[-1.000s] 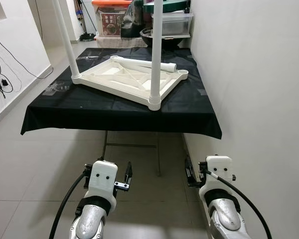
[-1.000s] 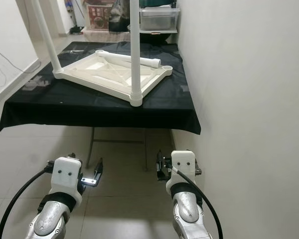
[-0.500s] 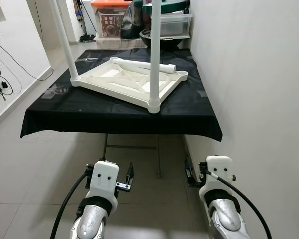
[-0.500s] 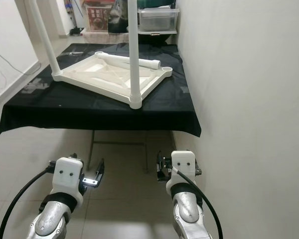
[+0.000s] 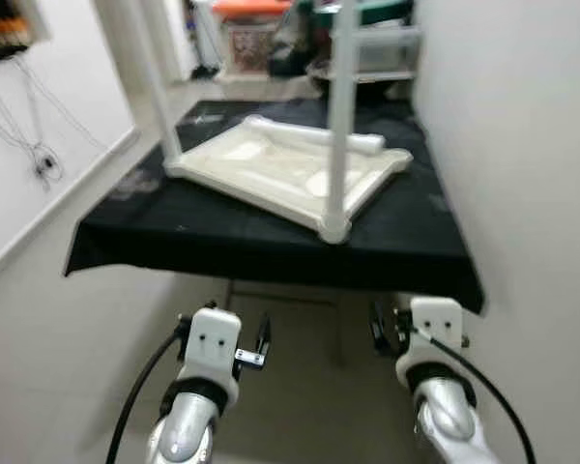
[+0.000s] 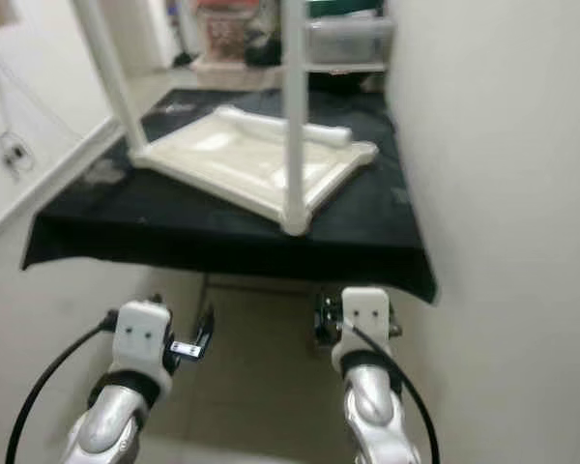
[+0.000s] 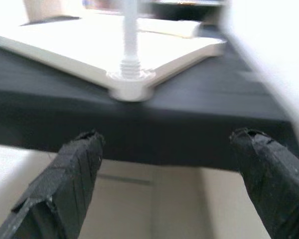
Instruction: Building children table
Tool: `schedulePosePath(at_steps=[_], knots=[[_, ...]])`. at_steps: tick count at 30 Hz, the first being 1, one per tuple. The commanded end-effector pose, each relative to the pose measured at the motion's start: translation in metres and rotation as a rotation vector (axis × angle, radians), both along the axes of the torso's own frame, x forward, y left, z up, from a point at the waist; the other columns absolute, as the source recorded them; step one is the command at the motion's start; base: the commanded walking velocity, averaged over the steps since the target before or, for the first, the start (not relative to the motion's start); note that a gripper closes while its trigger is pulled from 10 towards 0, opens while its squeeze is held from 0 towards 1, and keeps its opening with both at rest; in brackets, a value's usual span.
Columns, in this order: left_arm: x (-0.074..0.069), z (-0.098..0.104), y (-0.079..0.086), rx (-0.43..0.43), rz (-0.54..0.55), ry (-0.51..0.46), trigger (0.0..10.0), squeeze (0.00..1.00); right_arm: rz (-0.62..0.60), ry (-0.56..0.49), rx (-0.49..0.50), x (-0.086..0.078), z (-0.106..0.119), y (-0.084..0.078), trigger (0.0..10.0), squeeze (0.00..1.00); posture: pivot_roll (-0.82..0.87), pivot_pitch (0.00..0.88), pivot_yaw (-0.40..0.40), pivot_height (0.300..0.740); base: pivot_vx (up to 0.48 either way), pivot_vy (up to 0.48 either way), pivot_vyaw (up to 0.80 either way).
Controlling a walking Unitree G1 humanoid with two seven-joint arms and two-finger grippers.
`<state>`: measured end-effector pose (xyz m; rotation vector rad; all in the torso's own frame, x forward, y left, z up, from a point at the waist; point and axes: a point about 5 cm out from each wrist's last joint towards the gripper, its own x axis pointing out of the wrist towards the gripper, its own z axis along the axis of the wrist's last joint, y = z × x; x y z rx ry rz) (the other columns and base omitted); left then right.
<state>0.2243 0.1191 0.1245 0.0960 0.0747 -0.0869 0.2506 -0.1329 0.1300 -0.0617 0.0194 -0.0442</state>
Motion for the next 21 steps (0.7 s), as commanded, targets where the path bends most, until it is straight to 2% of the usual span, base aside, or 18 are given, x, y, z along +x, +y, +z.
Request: schedulePosePath(at_steps=[1,13,18,21], knots=[[0.000,0.000,-0.005,-0.008,-0.012,0.002,10.0,0.00,-0.028,0.029,-0.015,-0.004,-0.007,-0.008,10.0,0.00,0.07,0.053,0.006,0.740,0.300,0.000,0.00],[-0.001,-0.001,-0.005,-0.011,-0.013,0.003,10.0,0.00,-0.034,0.028,-0.017,-0.004,-0.008,-0.009,10.0,0.00,0.06,0.041,0.002,0.740,0.295,0.000,0.00],[-0.001,-0.001,-0.005,-0.012,-0.017,0.003,10.0,0.00,-0.141,0.010,-0.003,-0.006,-0.005,-0.022,10.0,0.00,0.06,0.037,0.004,0.740,0.295,0.000,0.00],[-0.001,-0.002,-0.004,-0.013,-0.018,0.002,10.0,0.00,-0.162,0.007,0.015,-0.007,-0.005,-0.025,10.0,0.00,0.06,0.036,0.008,0.740,0.300,0.000,-0.70]])
